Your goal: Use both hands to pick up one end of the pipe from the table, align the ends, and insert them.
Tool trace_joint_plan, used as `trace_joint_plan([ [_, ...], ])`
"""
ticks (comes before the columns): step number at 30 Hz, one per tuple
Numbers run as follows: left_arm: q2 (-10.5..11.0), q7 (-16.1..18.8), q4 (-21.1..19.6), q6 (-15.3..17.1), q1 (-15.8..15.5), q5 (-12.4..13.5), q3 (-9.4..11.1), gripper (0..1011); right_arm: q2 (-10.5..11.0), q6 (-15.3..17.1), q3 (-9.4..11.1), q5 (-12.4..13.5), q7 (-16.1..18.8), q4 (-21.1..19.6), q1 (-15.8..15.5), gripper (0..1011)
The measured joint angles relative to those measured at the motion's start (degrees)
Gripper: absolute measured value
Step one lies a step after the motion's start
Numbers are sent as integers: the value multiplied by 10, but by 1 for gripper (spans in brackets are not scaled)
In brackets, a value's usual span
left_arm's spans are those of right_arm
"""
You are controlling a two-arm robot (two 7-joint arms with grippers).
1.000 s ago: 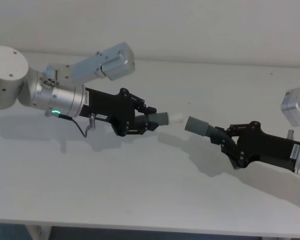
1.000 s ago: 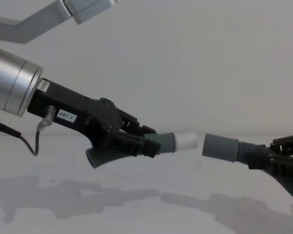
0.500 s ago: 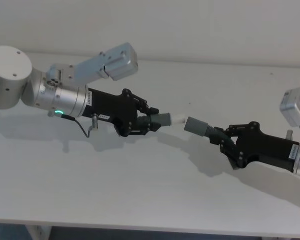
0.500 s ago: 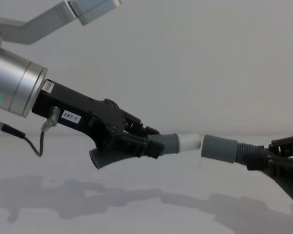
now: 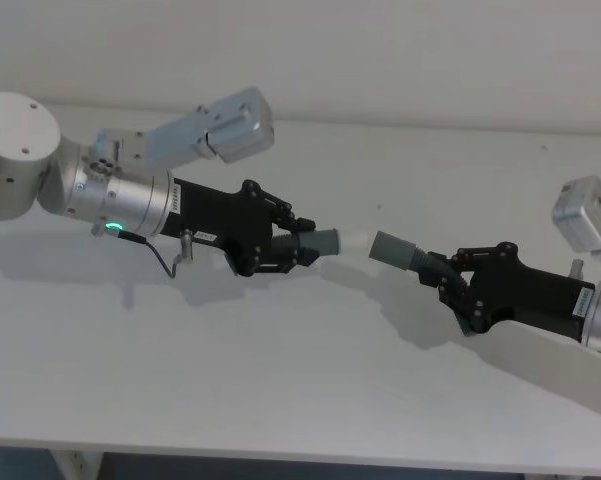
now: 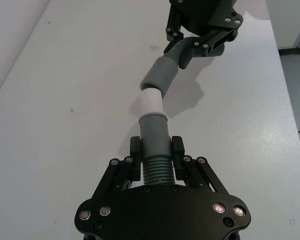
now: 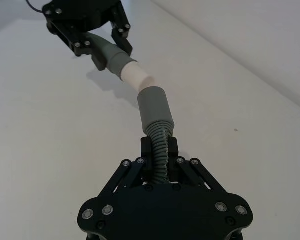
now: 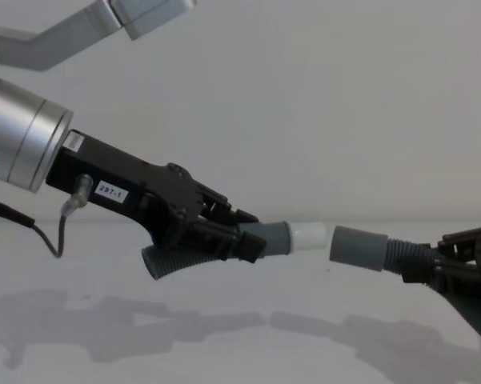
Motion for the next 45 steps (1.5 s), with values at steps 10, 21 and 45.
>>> trace_joint_plan([
  [10,7,3,-7,6,0,-4,4,353,-2,-2,-6,-3,-8,3,3,162],
  [21,9,7,-5,9,-6,-3,11,353,1,-9,-10,2,-10,5,5,162],
  [45,-9,8,19,-1,-28,-3,29,352,7,-17,-21,13,-7,11,11,162],
])
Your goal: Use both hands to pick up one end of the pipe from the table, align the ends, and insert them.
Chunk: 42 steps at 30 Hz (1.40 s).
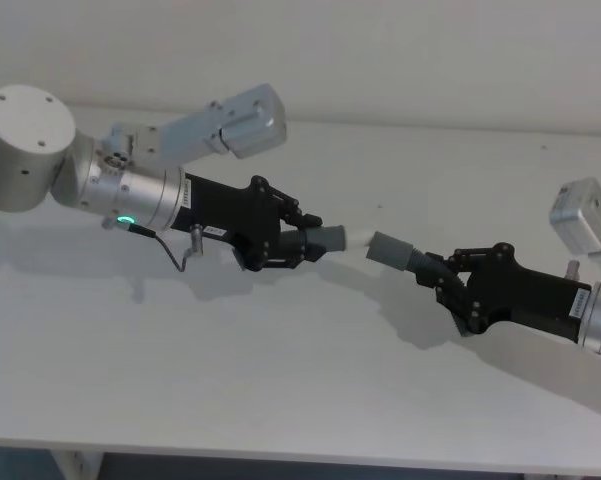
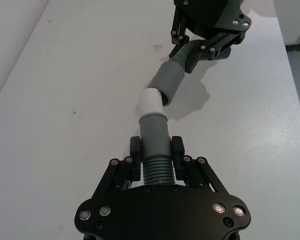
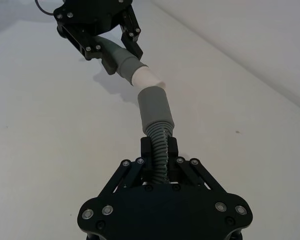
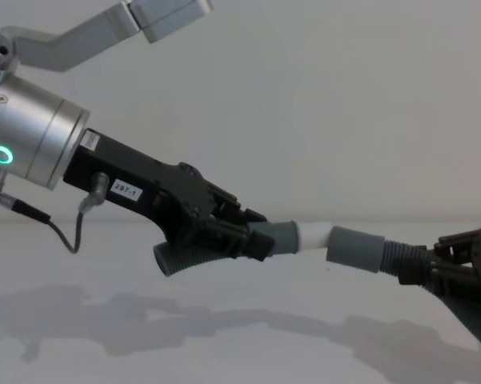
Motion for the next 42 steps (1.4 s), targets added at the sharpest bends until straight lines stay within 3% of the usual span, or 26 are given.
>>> trace_joint_plan([
  [22,-8,-3,6,0,-13,2,22,353,8,-11,-3,18,1,-3,1,162],
  [42,-7,6,2,4,-18,5,31,352,21,-44,-13,21,34,-3,9,162],
])
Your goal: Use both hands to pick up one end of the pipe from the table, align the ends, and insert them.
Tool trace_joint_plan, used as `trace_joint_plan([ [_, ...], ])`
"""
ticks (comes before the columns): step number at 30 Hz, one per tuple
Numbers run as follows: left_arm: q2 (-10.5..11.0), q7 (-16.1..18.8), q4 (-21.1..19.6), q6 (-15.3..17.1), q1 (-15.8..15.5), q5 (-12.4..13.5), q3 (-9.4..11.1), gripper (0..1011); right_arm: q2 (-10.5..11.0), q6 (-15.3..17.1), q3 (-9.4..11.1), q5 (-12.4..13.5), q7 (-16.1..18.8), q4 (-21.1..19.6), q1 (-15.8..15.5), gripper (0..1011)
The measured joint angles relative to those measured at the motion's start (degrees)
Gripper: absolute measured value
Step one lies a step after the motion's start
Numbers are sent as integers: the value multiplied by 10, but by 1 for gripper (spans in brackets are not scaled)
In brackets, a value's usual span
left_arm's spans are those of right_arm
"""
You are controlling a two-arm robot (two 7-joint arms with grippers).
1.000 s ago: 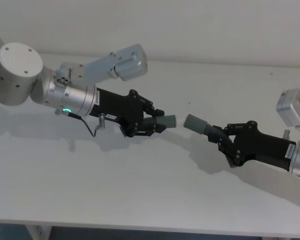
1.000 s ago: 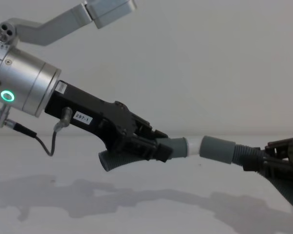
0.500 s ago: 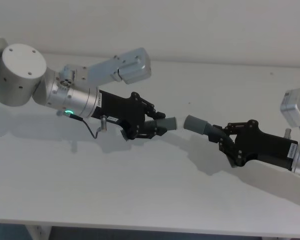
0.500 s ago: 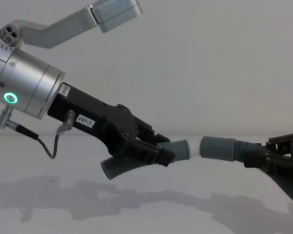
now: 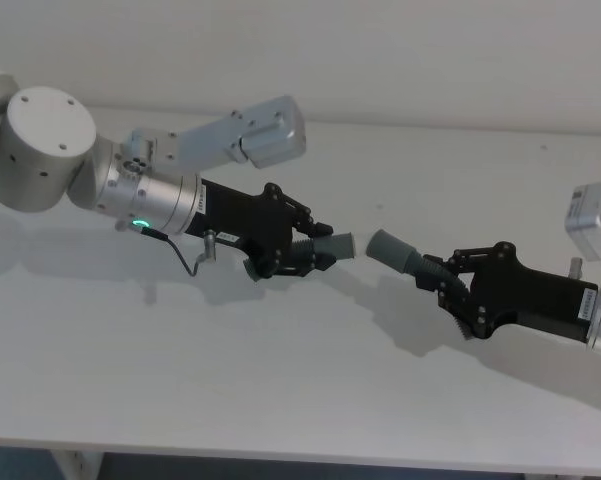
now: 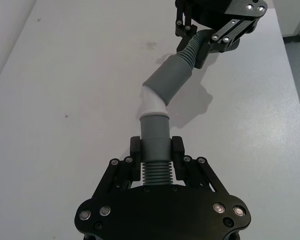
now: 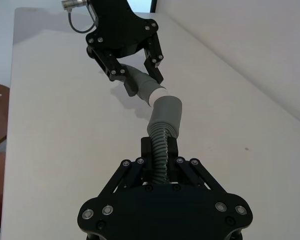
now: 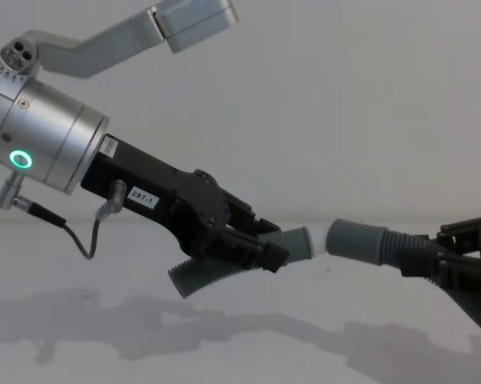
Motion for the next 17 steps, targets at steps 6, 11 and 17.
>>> trace_joint_plan([
  [6,0,2,-1,0,-1,0,1,352,1,-3,-1,1,3,0,1,162],
  [11,0,2,-1,1,-1,0,1,352,2,-5,-2,1,5,0,1,162],
  [17,0,3,-1,1,-1,1,1,352,2,-7,-2,1,6,0,1,162],
])
